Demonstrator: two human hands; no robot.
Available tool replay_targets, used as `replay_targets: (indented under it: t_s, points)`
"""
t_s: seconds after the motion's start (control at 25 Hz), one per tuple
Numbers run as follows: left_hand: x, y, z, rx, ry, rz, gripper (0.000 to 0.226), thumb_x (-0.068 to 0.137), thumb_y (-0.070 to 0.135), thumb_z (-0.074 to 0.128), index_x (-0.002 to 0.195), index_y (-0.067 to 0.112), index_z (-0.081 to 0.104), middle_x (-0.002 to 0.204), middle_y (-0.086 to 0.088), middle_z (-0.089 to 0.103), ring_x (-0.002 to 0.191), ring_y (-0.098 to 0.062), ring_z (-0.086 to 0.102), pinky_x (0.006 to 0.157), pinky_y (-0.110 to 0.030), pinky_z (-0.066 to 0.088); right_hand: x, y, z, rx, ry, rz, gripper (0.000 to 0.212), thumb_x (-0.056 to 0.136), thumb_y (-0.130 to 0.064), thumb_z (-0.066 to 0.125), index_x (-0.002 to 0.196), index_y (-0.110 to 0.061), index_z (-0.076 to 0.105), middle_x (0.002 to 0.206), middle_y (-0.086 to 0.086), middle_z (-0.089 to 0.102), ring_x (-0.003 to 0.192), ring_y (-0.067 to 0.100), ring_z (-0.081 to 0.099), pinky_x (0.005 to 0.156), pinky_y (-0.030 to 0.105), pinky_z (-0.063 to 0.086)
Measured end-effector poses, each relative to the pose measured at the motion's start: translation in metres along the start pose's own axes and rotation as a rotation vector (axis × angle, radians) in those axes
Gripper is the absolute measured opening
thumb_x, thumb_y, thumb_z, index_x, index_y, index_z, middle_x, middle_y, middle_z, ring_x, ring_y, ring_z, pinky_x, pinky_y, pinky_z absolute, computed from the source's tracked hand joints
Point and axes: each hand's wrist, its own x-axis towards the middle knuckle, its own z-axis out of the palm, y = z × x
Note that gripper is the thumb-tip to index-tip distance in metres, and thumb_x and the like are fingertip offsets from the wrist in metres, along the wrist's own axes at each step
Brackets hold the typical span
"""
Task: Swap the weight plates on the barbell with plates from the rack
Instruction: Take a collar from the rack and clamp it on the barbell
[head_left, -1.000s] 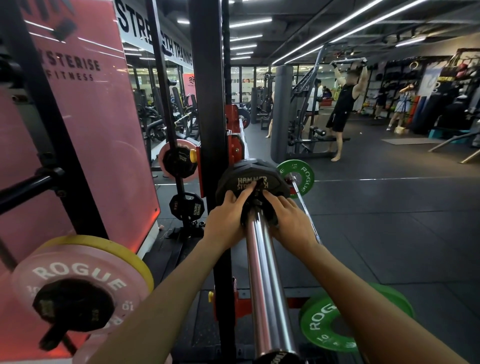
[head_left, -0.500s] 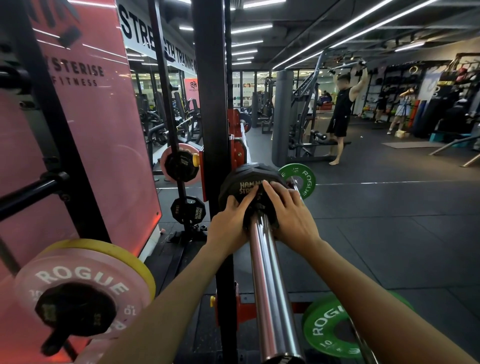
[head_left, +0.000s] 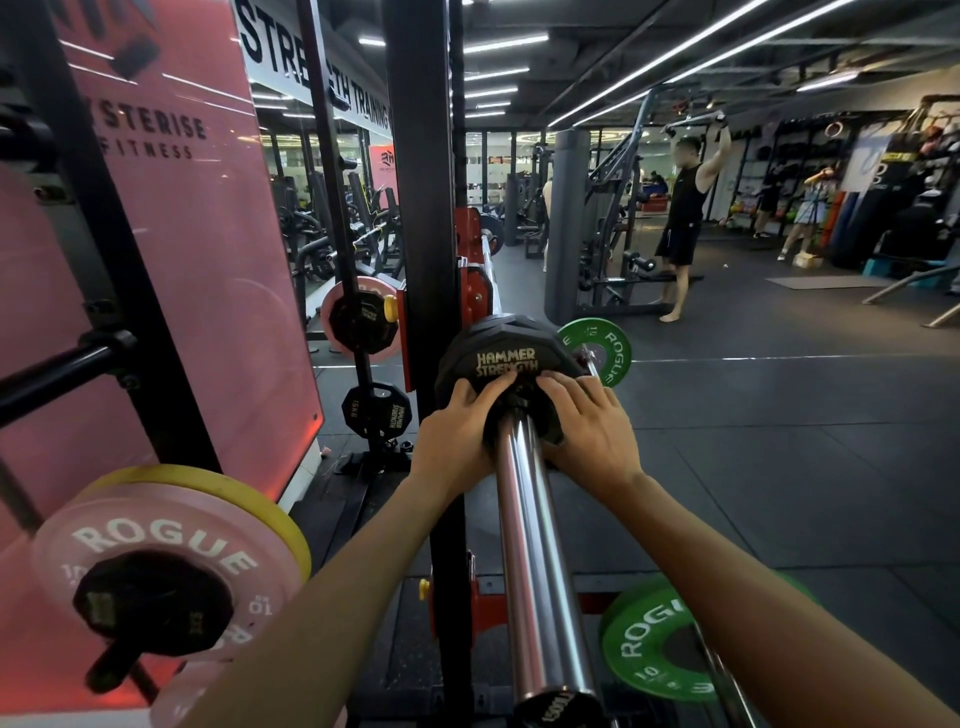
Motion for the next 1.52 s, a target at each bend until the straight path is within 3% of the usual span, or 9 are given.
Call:
replay_targets:
  t_s: [0.16, 0.28, 0.44, 0.6, 0.96, 1.2, 1.4, 1.52]
  points:
    - [-0.001, -0.002, 0.002, 0.058, 0.030, 0.045, 0.080, 0.082, 0.040, 0.063, 0.152, 0.035, 0.025, 0.121, -0.003, 0.045, 0.083, -0.023, 0.062, 0.061, -0.028, 0.046, 0.002, -0.003, -0.003, -0.016, -0.142, -0.011, 0.094, 0.061, -0.036, 0.084, 0.140, -0.009, 0.042, 0.135, 0.010, 0.049, 0.112, 0.031, 0.050, 0.093, 0.046, 0.047]
    - [-0.002, -0.002, 0.002, 0.056, 0.052, 0.025, 0.075, 0.084, 0.035, 0.067, 0.150, 0.027, 0.032, 0.129, -0.003, 0.048, 0.101, -0.025, 0.061, 0.069, -0.037, 0.056, 0.003, -0.003, -0.005, -0.026, -0.154, -0.009, 0.089, 0.065, -0.041, 0.080, 0.139, -0.010, 0.044, 0.137, 0.010, 0.048, 0.114, 0.031, 0.048, 0.094, 0.046, 0.046]
    - [-0.004, -0.002, 0.002, 0.040, 0.055, 0.009, 0.072, 0.087, 0.033, 0.067, 0.151, 0.025, 0.035, 0.132, -0.004, 0.051, 0.097, -0.024, 0.063, 0.071, -0.034, 0.055, -0.001, -0.006, -0.002, -0.052, -0.137, 0.012, 0.086, 0.070, -0.045, 0.075, 0.141, -0.008, 0.044, 0.133, 0.011, 0.052, 0.107, 0.031, 0.051, 0.090, 0.045, 0.046]
    - [-0.004, -0.001, 0.002, 0.055, 0.100, 0.032, 0.070, 0.085, 0.031, 0.069, 0.148, 0.023, 0.041, 0.131, -0.002, 0.052, 0.113, -0.026, 0.055, 0.071, -0.037, 0.057, 0.002, -0.011, -0.001, -0.030, -0.064, 0.012, 0.069, 0.077, -0.044, 0.068, 0.132, -0.003, 0.052, 0.123, 0.012, 0.057, 0.090, 0.031, 0.054, 0.079, 0.045, 0.047]
    - [0.001, -0.004, 0.003, 0.047, 0.142, 0.061, 0.066, 0.080, 0.036, 0.070, 0.142, 0.024, 0.049, 0.125, 0.003, 0.057, 0.112, -0.022, 0.055, 0.072, -0.036, 0.057, 0.007, -0.018, -0.001, 0.017, -0.037, 0.014, 0.057, 0.088, -0.041, 0.047, 0.124, 0.002, 0.058, 0.111, 0.013, 0.062, 0.090, 0.028, 0.063, 0.073, 0.043, 0.044]
    - [0.003, -0.001, -0.002, 0.059, 0.105, 0.050, 0.065, 0.079, 0.047, 0.054, 0.139, 0.024, 0.050, 0.124, 0.002, 0.058, 0.111, -0.024, 0.055, 0.070, -0.042, 0.058, 0.002, -0.023, -0.001, 0.009, -0.041, 0.052, 0.052, 0.088, -0.034, 0.048, 0.121, 0.004, 0.059, 0.102, 0.013, 0.064, 0.081, 0.028, 0.063, 0.072, 0.043, 0.046]
    - [-0.003, 0.002, 0.000, 0.031, 0.100, 0.017, 0.062, 0.084, 0.034, 0.068, 0.141, 0.019, 0.049, 0.127, -0.003, 0.058, 0.114, -0.029, 0.056, 0.074, -0.045, 0.058, 0.003, -0.022, -0.005, -0.067, -0.154, 0.053, 0.057, 0.086, -0.038, 0.052, 0.132, -0.004, 0.052, 0.116, 0.009, 0.060, 0.090, 0.028, 0.056, 0.079, 0.043, 0.045]
    - [-0.007, 0.005, -0.003, 0.024, 0.075, 0.008, 0.066, 0.085, 0.035, 0.068, 0.145, 0.018, 0.045, 0.131, -0.006, 0.055, 0.117, -0.032, 0.056, 0.076, -0.046, 0.058, 0.001, -0.018, -0.011, -0.105, -0.247, 0.046, 0.074, 0.078, -0.039, 0.068, 0.140, -0.008, 0.044, 0.129, 0.008, 0.054, 0.098, 0.028, 0.053, 0.084, 0.041, 0.045]
